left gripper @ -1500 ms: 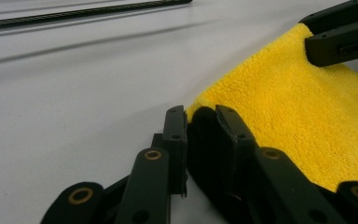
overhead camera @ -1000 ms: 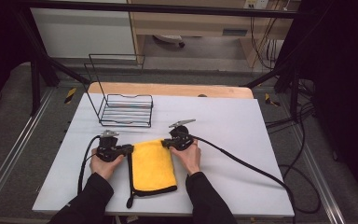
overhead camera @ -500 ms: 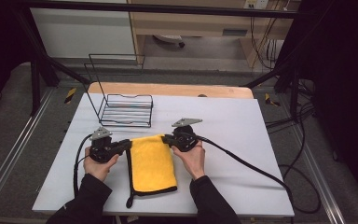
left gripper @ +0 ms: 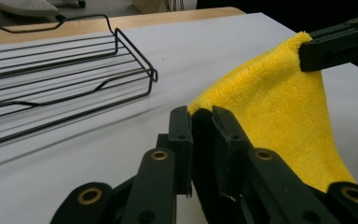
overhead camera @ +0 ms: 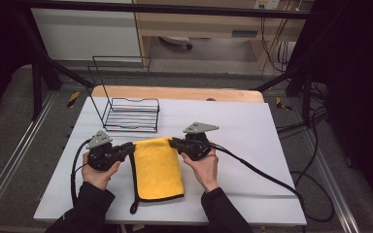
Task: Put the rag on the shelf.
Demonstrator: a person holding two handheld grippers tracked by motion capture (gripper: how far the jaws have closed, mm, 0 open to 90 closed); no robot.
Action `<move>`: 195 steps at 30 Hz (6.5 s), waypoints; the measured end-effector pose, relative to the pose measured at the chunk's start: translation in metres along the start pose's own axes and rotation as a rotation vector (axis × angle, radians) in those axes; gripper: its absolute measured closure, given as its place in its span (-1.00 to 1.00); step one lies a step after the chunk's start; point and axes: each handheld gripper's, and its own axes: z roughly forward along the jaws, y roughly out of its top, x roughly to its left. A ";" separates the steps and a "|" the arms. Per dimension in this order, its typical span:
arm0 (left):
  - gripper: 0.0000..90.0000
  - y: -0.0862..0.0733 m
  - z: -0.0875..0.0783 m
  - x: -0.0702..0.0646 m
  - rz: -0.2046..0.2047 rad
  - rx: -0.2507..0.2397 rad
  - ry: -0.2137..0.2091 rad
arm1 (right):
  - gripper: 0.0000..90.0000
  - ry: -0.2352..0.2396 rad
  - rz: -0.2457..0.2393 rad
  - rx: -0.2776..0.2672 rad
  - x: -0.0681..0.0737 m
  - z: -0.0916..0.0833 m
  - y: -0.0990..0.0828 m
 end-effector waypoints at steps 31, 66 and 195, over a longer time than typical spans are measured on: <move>0.75 0.046 -0.036 -0.020 0.063 -0.222 0.009 | 0.88 -0.045 -0.085 -0.240 0.022 -0.048 0.041; 0.75 0.094 -0.061 -0.008 0.063 -0.408 0.065 | 0.88 -0.084 -0.142 -0.431 0.041 -0.054 0.092; 0.76 0.277 -0.093 0.089 0.109 -0.677 0.211 | 0.89 -0.168 -0.248 -0.714 0.048 0.004 0.289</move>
